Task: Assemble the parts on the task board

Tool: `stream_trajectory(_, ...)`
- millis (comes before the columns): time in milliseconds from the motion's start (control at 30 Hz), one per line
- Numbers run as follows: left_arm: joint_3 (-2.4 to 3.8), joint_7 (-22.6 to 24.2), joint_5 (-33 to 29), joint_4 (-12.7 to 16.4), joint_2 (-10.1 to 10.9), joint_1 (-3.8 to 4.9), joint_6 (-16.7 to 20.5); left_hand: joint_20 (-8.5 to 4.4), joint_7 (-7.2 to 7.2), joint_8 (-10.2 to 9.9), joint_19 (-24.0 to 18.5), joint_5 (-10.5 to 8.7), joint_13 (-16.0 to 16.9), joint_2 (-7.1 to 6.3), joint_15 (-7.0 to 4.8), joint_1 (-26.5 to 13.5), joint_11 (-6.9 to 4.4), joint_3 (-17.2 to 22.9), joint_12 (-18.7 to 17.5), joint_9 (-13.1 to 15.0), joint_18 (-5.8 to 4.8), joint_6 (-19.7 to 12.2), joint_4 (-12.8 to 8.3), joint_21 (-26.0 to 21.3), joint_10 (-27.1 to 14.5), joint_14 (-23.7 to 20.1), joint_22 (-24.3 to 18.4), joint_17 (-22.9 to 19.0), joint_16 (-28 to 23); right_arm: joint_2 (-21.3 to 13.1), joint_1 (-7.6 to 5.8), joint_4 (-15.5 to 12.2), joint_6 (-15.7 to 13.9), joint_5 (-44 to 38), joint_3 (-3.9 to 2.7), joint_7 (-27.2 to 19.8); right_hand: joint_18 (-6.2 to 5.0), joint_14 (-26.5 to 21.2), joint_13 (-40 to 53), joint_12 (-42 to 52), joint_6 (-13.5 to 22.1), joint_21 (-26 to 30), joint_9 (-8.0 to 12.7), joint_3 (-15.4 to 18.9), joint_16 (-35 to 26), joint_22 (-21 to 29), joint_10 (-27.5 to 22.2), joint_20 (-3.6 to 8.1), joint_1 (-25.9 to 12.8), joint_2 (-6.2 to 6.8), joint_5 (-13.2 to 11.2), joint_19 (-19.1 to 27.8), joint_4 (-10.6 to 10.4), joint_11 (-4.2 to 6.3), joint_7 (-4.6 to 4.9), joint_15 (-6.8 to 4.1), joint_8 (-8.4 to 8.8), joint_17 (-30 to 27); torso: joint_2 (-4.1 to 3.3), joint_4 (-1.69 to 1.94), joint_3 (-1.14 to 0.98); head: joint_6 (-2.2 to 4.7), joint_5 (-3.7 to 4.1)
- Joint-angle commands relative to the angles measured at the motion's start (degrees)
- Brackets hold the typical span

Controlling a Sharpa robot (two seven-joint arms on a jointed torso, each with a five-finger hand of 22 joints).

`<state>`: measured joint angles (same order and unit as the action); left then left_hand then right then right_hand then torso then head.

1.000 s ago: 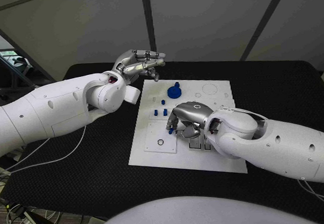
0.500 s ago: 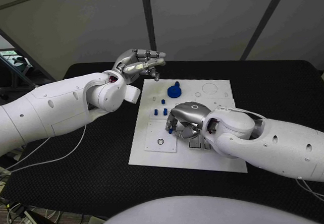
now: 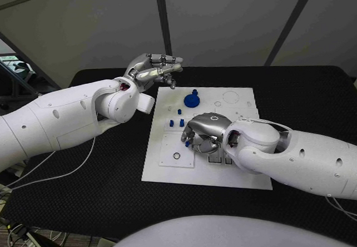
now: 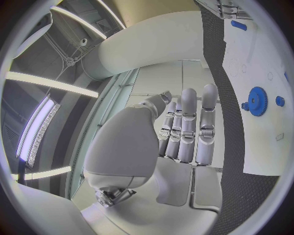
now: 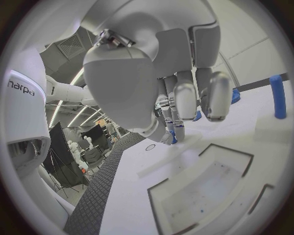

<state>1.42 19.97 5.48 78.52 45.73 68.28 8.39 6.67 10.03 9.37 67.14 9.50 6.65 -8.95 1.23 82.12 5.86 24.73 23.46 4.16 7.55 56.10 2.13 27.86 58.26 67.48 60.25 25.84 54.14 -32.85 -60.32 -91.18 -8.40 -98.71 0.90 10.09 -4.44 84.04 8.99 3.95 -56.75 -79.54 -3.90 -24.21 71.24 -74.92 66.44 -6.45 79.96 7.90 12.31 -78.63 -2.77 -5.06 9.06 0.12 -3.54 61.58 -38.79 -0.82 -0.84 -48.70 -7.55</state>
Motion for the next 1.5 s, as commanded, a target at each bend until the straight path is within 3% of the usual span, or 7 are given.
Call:
stream_trajectory(33, 0.06, 0.0, -0.2, 0.0, -0.1, 0.12, -0.8, -0.01, 0.26, 0.3, -0.4, 0.07, 0.1, 0.51, -0.02, -0.1, 0.19, -0.4, 0.4, -0.1, 2.9, 0.2, 0.0, -0.3, -0.2, -0.3, -0.1, 0.0, -0.3, -0.1, 0.09, 0.0, -0.6, -0.2, 0.18, 0.2, 0.55, 1.2, -0.5, -0.1, 1.7, 0.3, 0.2, 0.2, -0.4, -0.5, -1.1, -0.1, 0.0, 0.72, 0.4, 0.3, -0.1, -0.15, -0.04, 0.3, 0.09, -0.3, -0.01, 0.04, -0.01, -0.02, 0.04)
stream_trajectory(333, 0.06, -0.1, -0.2, -0.1, -0.1, 0.12, -1.1, 0.0, 0.26, 0.3, -0.4, 0.06, 0.1, 0.53, 0.0, -0.1, 0.2, -0.5, 0.4, -0.1, 2.9, 0.2, 0.1, -0.3, -0.2, -0.4, -0.1, -0.1, -0.3, -1.7, 0.1, -1.7, -4.9, -0.2, 0.18, -0.3, 0.43, 1.1, -0.7, 0.1, 2.4, 0.6, 0.1, 0.1, -0.7, -0.1, -1.8, -0.15, 0.1, 0.73, 0.8, 0.6, 0.0, -0.19, -0.09, 0.3, -0.07, -0.9, 0.05, 0.02, -0.08, 0.13, 0.14)
stream_trajectory(633, 0.05, -0.2, -0.2, -0.4, 0.1, 0.11, -1.3, 0.0, 0.26, 0.3, -0.4, 0.06, 0.1, 0.53, 0.0, -0.1, 0.2, -0.5, 0.4, -0.1, 2.9, 0.2, 0.1, -0.3, -0.2, -0.4, -0.1, -0.1, -0.3, -7.3, -0.03, -7.1, -7.8, -0.2, -0.01, 0.0, 0.43, 1.0, -0.8, 0.6, 1.5, 0.6, -0.2, 0.1, -0.8, -0.1, -1.8, -0.19, -0.2, 0.75, 1.2, 0.6, -0.2, -0.24, -0.09, 0.34, -0.53, -1.2, 0.11, -0.18, -0.08, 0.71, 0.67)
stream_trajectory(833, 0.04, -0.3, -0.2, -0.4, 0.2, 0.09, -1.4, 0.0, 0.26, 0.3, -0.4, 0.06, 0.1, 0.53, 0.0, -0.1, 0.2, -0.5, 0.4, -0.1, 2.9, 0.2, 0.1, -0.3, -0.2, -0.4, -0.1, -0.1, -0.3, -11.3, -1.08, -8.4, -6.9, 1.3, -3.11, 1.2, 0.03, 0.7, -1.2, 0.5, 1.2, 1.9, -0.2, 0.7, -1.2, 1.5, -3.2, -0.28, -0.9, 1.43, 0.7, 1.9, -0.6, -0.41, -0.26, 0.48, -0.54, -2.0, 0.1, -0.14, -0.02, 1.89, 2.32)
stream_trajectory(967, 0.03, -0.3, -0.2, -0.5, 0.3, 0.09, -1.4, 0.0, 0.26, 0.3, -0.4, 0.06, 0.1, 0.53, 0.0, -0.1, 0.2, -0.5, 0.4, -0.1, 2.9, 0.2, 0.1, -0.3, -0.2, -0.4, -0.1, -0.1, -0.3, -13.2, -2.19, -7.5, -5.3, 1.6, -4.61, 2.1, -0.52, 0.3, -2.0, 0.3, 1.7, 3.8, -0.1, 2.4, -2.2, 3.8, -6.0, -0.61, -1.5, 2.24, 0.8, 3.7, -0.9, -0.86, -0.73, 0.89, -0.22, -3.6, 0.14, -0.2, 0.0, 2.41, 3.04)
stream_trajectory(1167, 0.02, -0.3, -0.2, -0.5, 0.3, 0.09, -1.4, 0.0, 0.26, 0.3, -0.4, 0.06, 0.1, 0.53, 0.0, -0.1, 0.2, -0.5, 0.4, -0.1, 2.9, 0.2, 0.1, -0.3, -0.2, -0.4, -0.1, -0.1, -0.3, -14.6, -3.14, -5.5, -2.5, 1.5, -5.3, 2.7, -0.77, 0.1, -2.6, 0.8, 2.1, 4.9, -0.1, 5.0, -2.7, 4.9, -8.0, -0.89, -1.3, 2.26, 0.7, 4.4, -1.2, -1.17, -1.13, 1.1, -0.25, -4.7, 0.02, -0.05, 0.03, 2.72, 3.58)
stream_trajectory(1500, 0.02, -0.3, -0.2, -0.6, 0.1, 0.08, -1.6, 0.0, 0.26, 0.3, -0.4, 0.06, 0.1, 0.53, 0.0, -0.1, 0.2, -0.5, 0.4, -0.1, 2.9, 0.2, 0.1, -0.3, -0.2, -0.4, -0.1, -0.1, -0.3, -14.4, -3.39, -4.1, 1.7, 0.2, -5.46, 2.5, -0.79, 0.1, -2.9, 1.7, 1.9, 5.1, -0.2, 6.3, -2.6, 5.0, -8.3, -0.92, -0.5, 1.88, 1.2, 4.3, -1.1, -1.17, -1.39, 1.11, -0.35, -4.9, 0.01, 0.04, 0.02, 2.64, 3.84)
